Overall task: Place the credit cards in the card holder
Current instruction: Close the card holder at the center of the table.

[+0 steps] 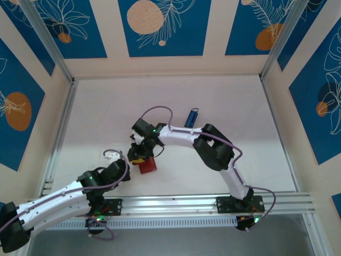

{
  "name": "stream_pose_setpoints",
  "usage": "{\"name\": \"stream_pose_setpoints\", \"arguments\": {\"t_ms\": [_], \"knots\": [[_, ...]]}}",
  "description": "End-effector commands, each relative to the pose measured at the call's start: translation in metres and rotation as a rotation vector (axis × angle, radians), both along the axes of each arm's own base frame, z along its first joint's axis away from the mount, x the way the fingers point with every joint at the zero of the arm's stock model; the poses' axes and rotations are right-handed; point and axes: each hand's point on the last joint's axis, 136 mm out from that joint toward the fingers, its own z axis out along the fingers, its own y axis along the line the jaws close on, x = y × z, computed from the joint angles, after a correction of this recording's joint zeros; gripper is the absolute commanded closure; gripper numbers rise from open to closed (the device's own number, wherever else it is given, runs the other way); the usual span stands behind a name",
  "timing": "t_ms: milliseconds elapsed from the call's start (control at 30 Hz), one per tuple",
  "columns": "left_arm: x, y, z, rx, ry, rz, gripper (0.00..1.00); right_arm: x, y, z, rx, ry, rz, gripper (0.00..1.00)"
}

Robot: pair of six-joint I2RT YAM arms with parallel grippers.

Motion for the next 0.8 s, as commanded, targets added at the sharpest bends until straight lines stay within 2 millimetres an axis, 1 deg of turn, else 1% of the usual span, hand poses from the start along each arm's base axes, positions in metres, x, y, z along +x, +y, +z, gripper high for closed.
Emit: {"name": "stream_pose_setpoints", "arguments": {"t_ms": [0,100,167,233,300,367,467,533,600,667,700,767], "knots": [[0.005,-0.004,0.014,0.000,-0.034,-0.013,0.94,0.014,-0.012,0.059,0.094,-0.059,0.016,0.64],[0.008,-0.009,0.022,0.004,-0.045,-0.038,0.94,0.018,-0.026,0.081,0.115,-0.083,0.021,0.61],[0.010,-0.015,0.028,0.009,-0.050,-0.062,0.94,0.019,-0.039,0.092,0.116,-0.095,0.018,0.60],[0.013,-0.022,0.035,0.014,-0.053,-0.090,0.93,0.020,-0.054,0.096,0.109,-0.107,0.004,0.59],[0.017,-0.031,0.044,0.013,-0.059,-0.114,0.94,0.023,-0.074,0.095,0.090,-0.114,-0.030,0.59],[0.021,-0.039,0.054,0.003,-0.072,-0.134,0.93,0.025,-0.090,0.087,0.075,-0.107,-0.061,0.59],[0.028,-0.054,0.067,0.002,-0.085,-0.174,0.93,0.027,-0.113,0.062,0.009,-0.057,-0.113,0.64],[0.034,-0.070,0.071,0.005,-0.079,-0.215,0.91,0.029,-0.124,0.047,-0.011,-0.030,-0.146,0.65],[0.040,-0.091,0.069,0.001,-0.047,-0.258,0.90,0.031,-0.133,0.037,-0.013,-0.005,-0.178,0.66],[0.045,-0.110,0.062,-0.003,-0.008,-0.291,0.91,0.032,-0.140,0.031,-0.011,0.010,-0.197,0.66],[0.048,-0.118,0.057,0.002,0.015,-0.297,0.91,0.033,-0.142,0.030,-0.010,0.007,-0.204,0.65],[0.055,-0.125,0.045,0.004,0.056,-0.289,0.93,0.032,-0.146,0.028,-0.013,0.008,-0.211,0.65]]}}
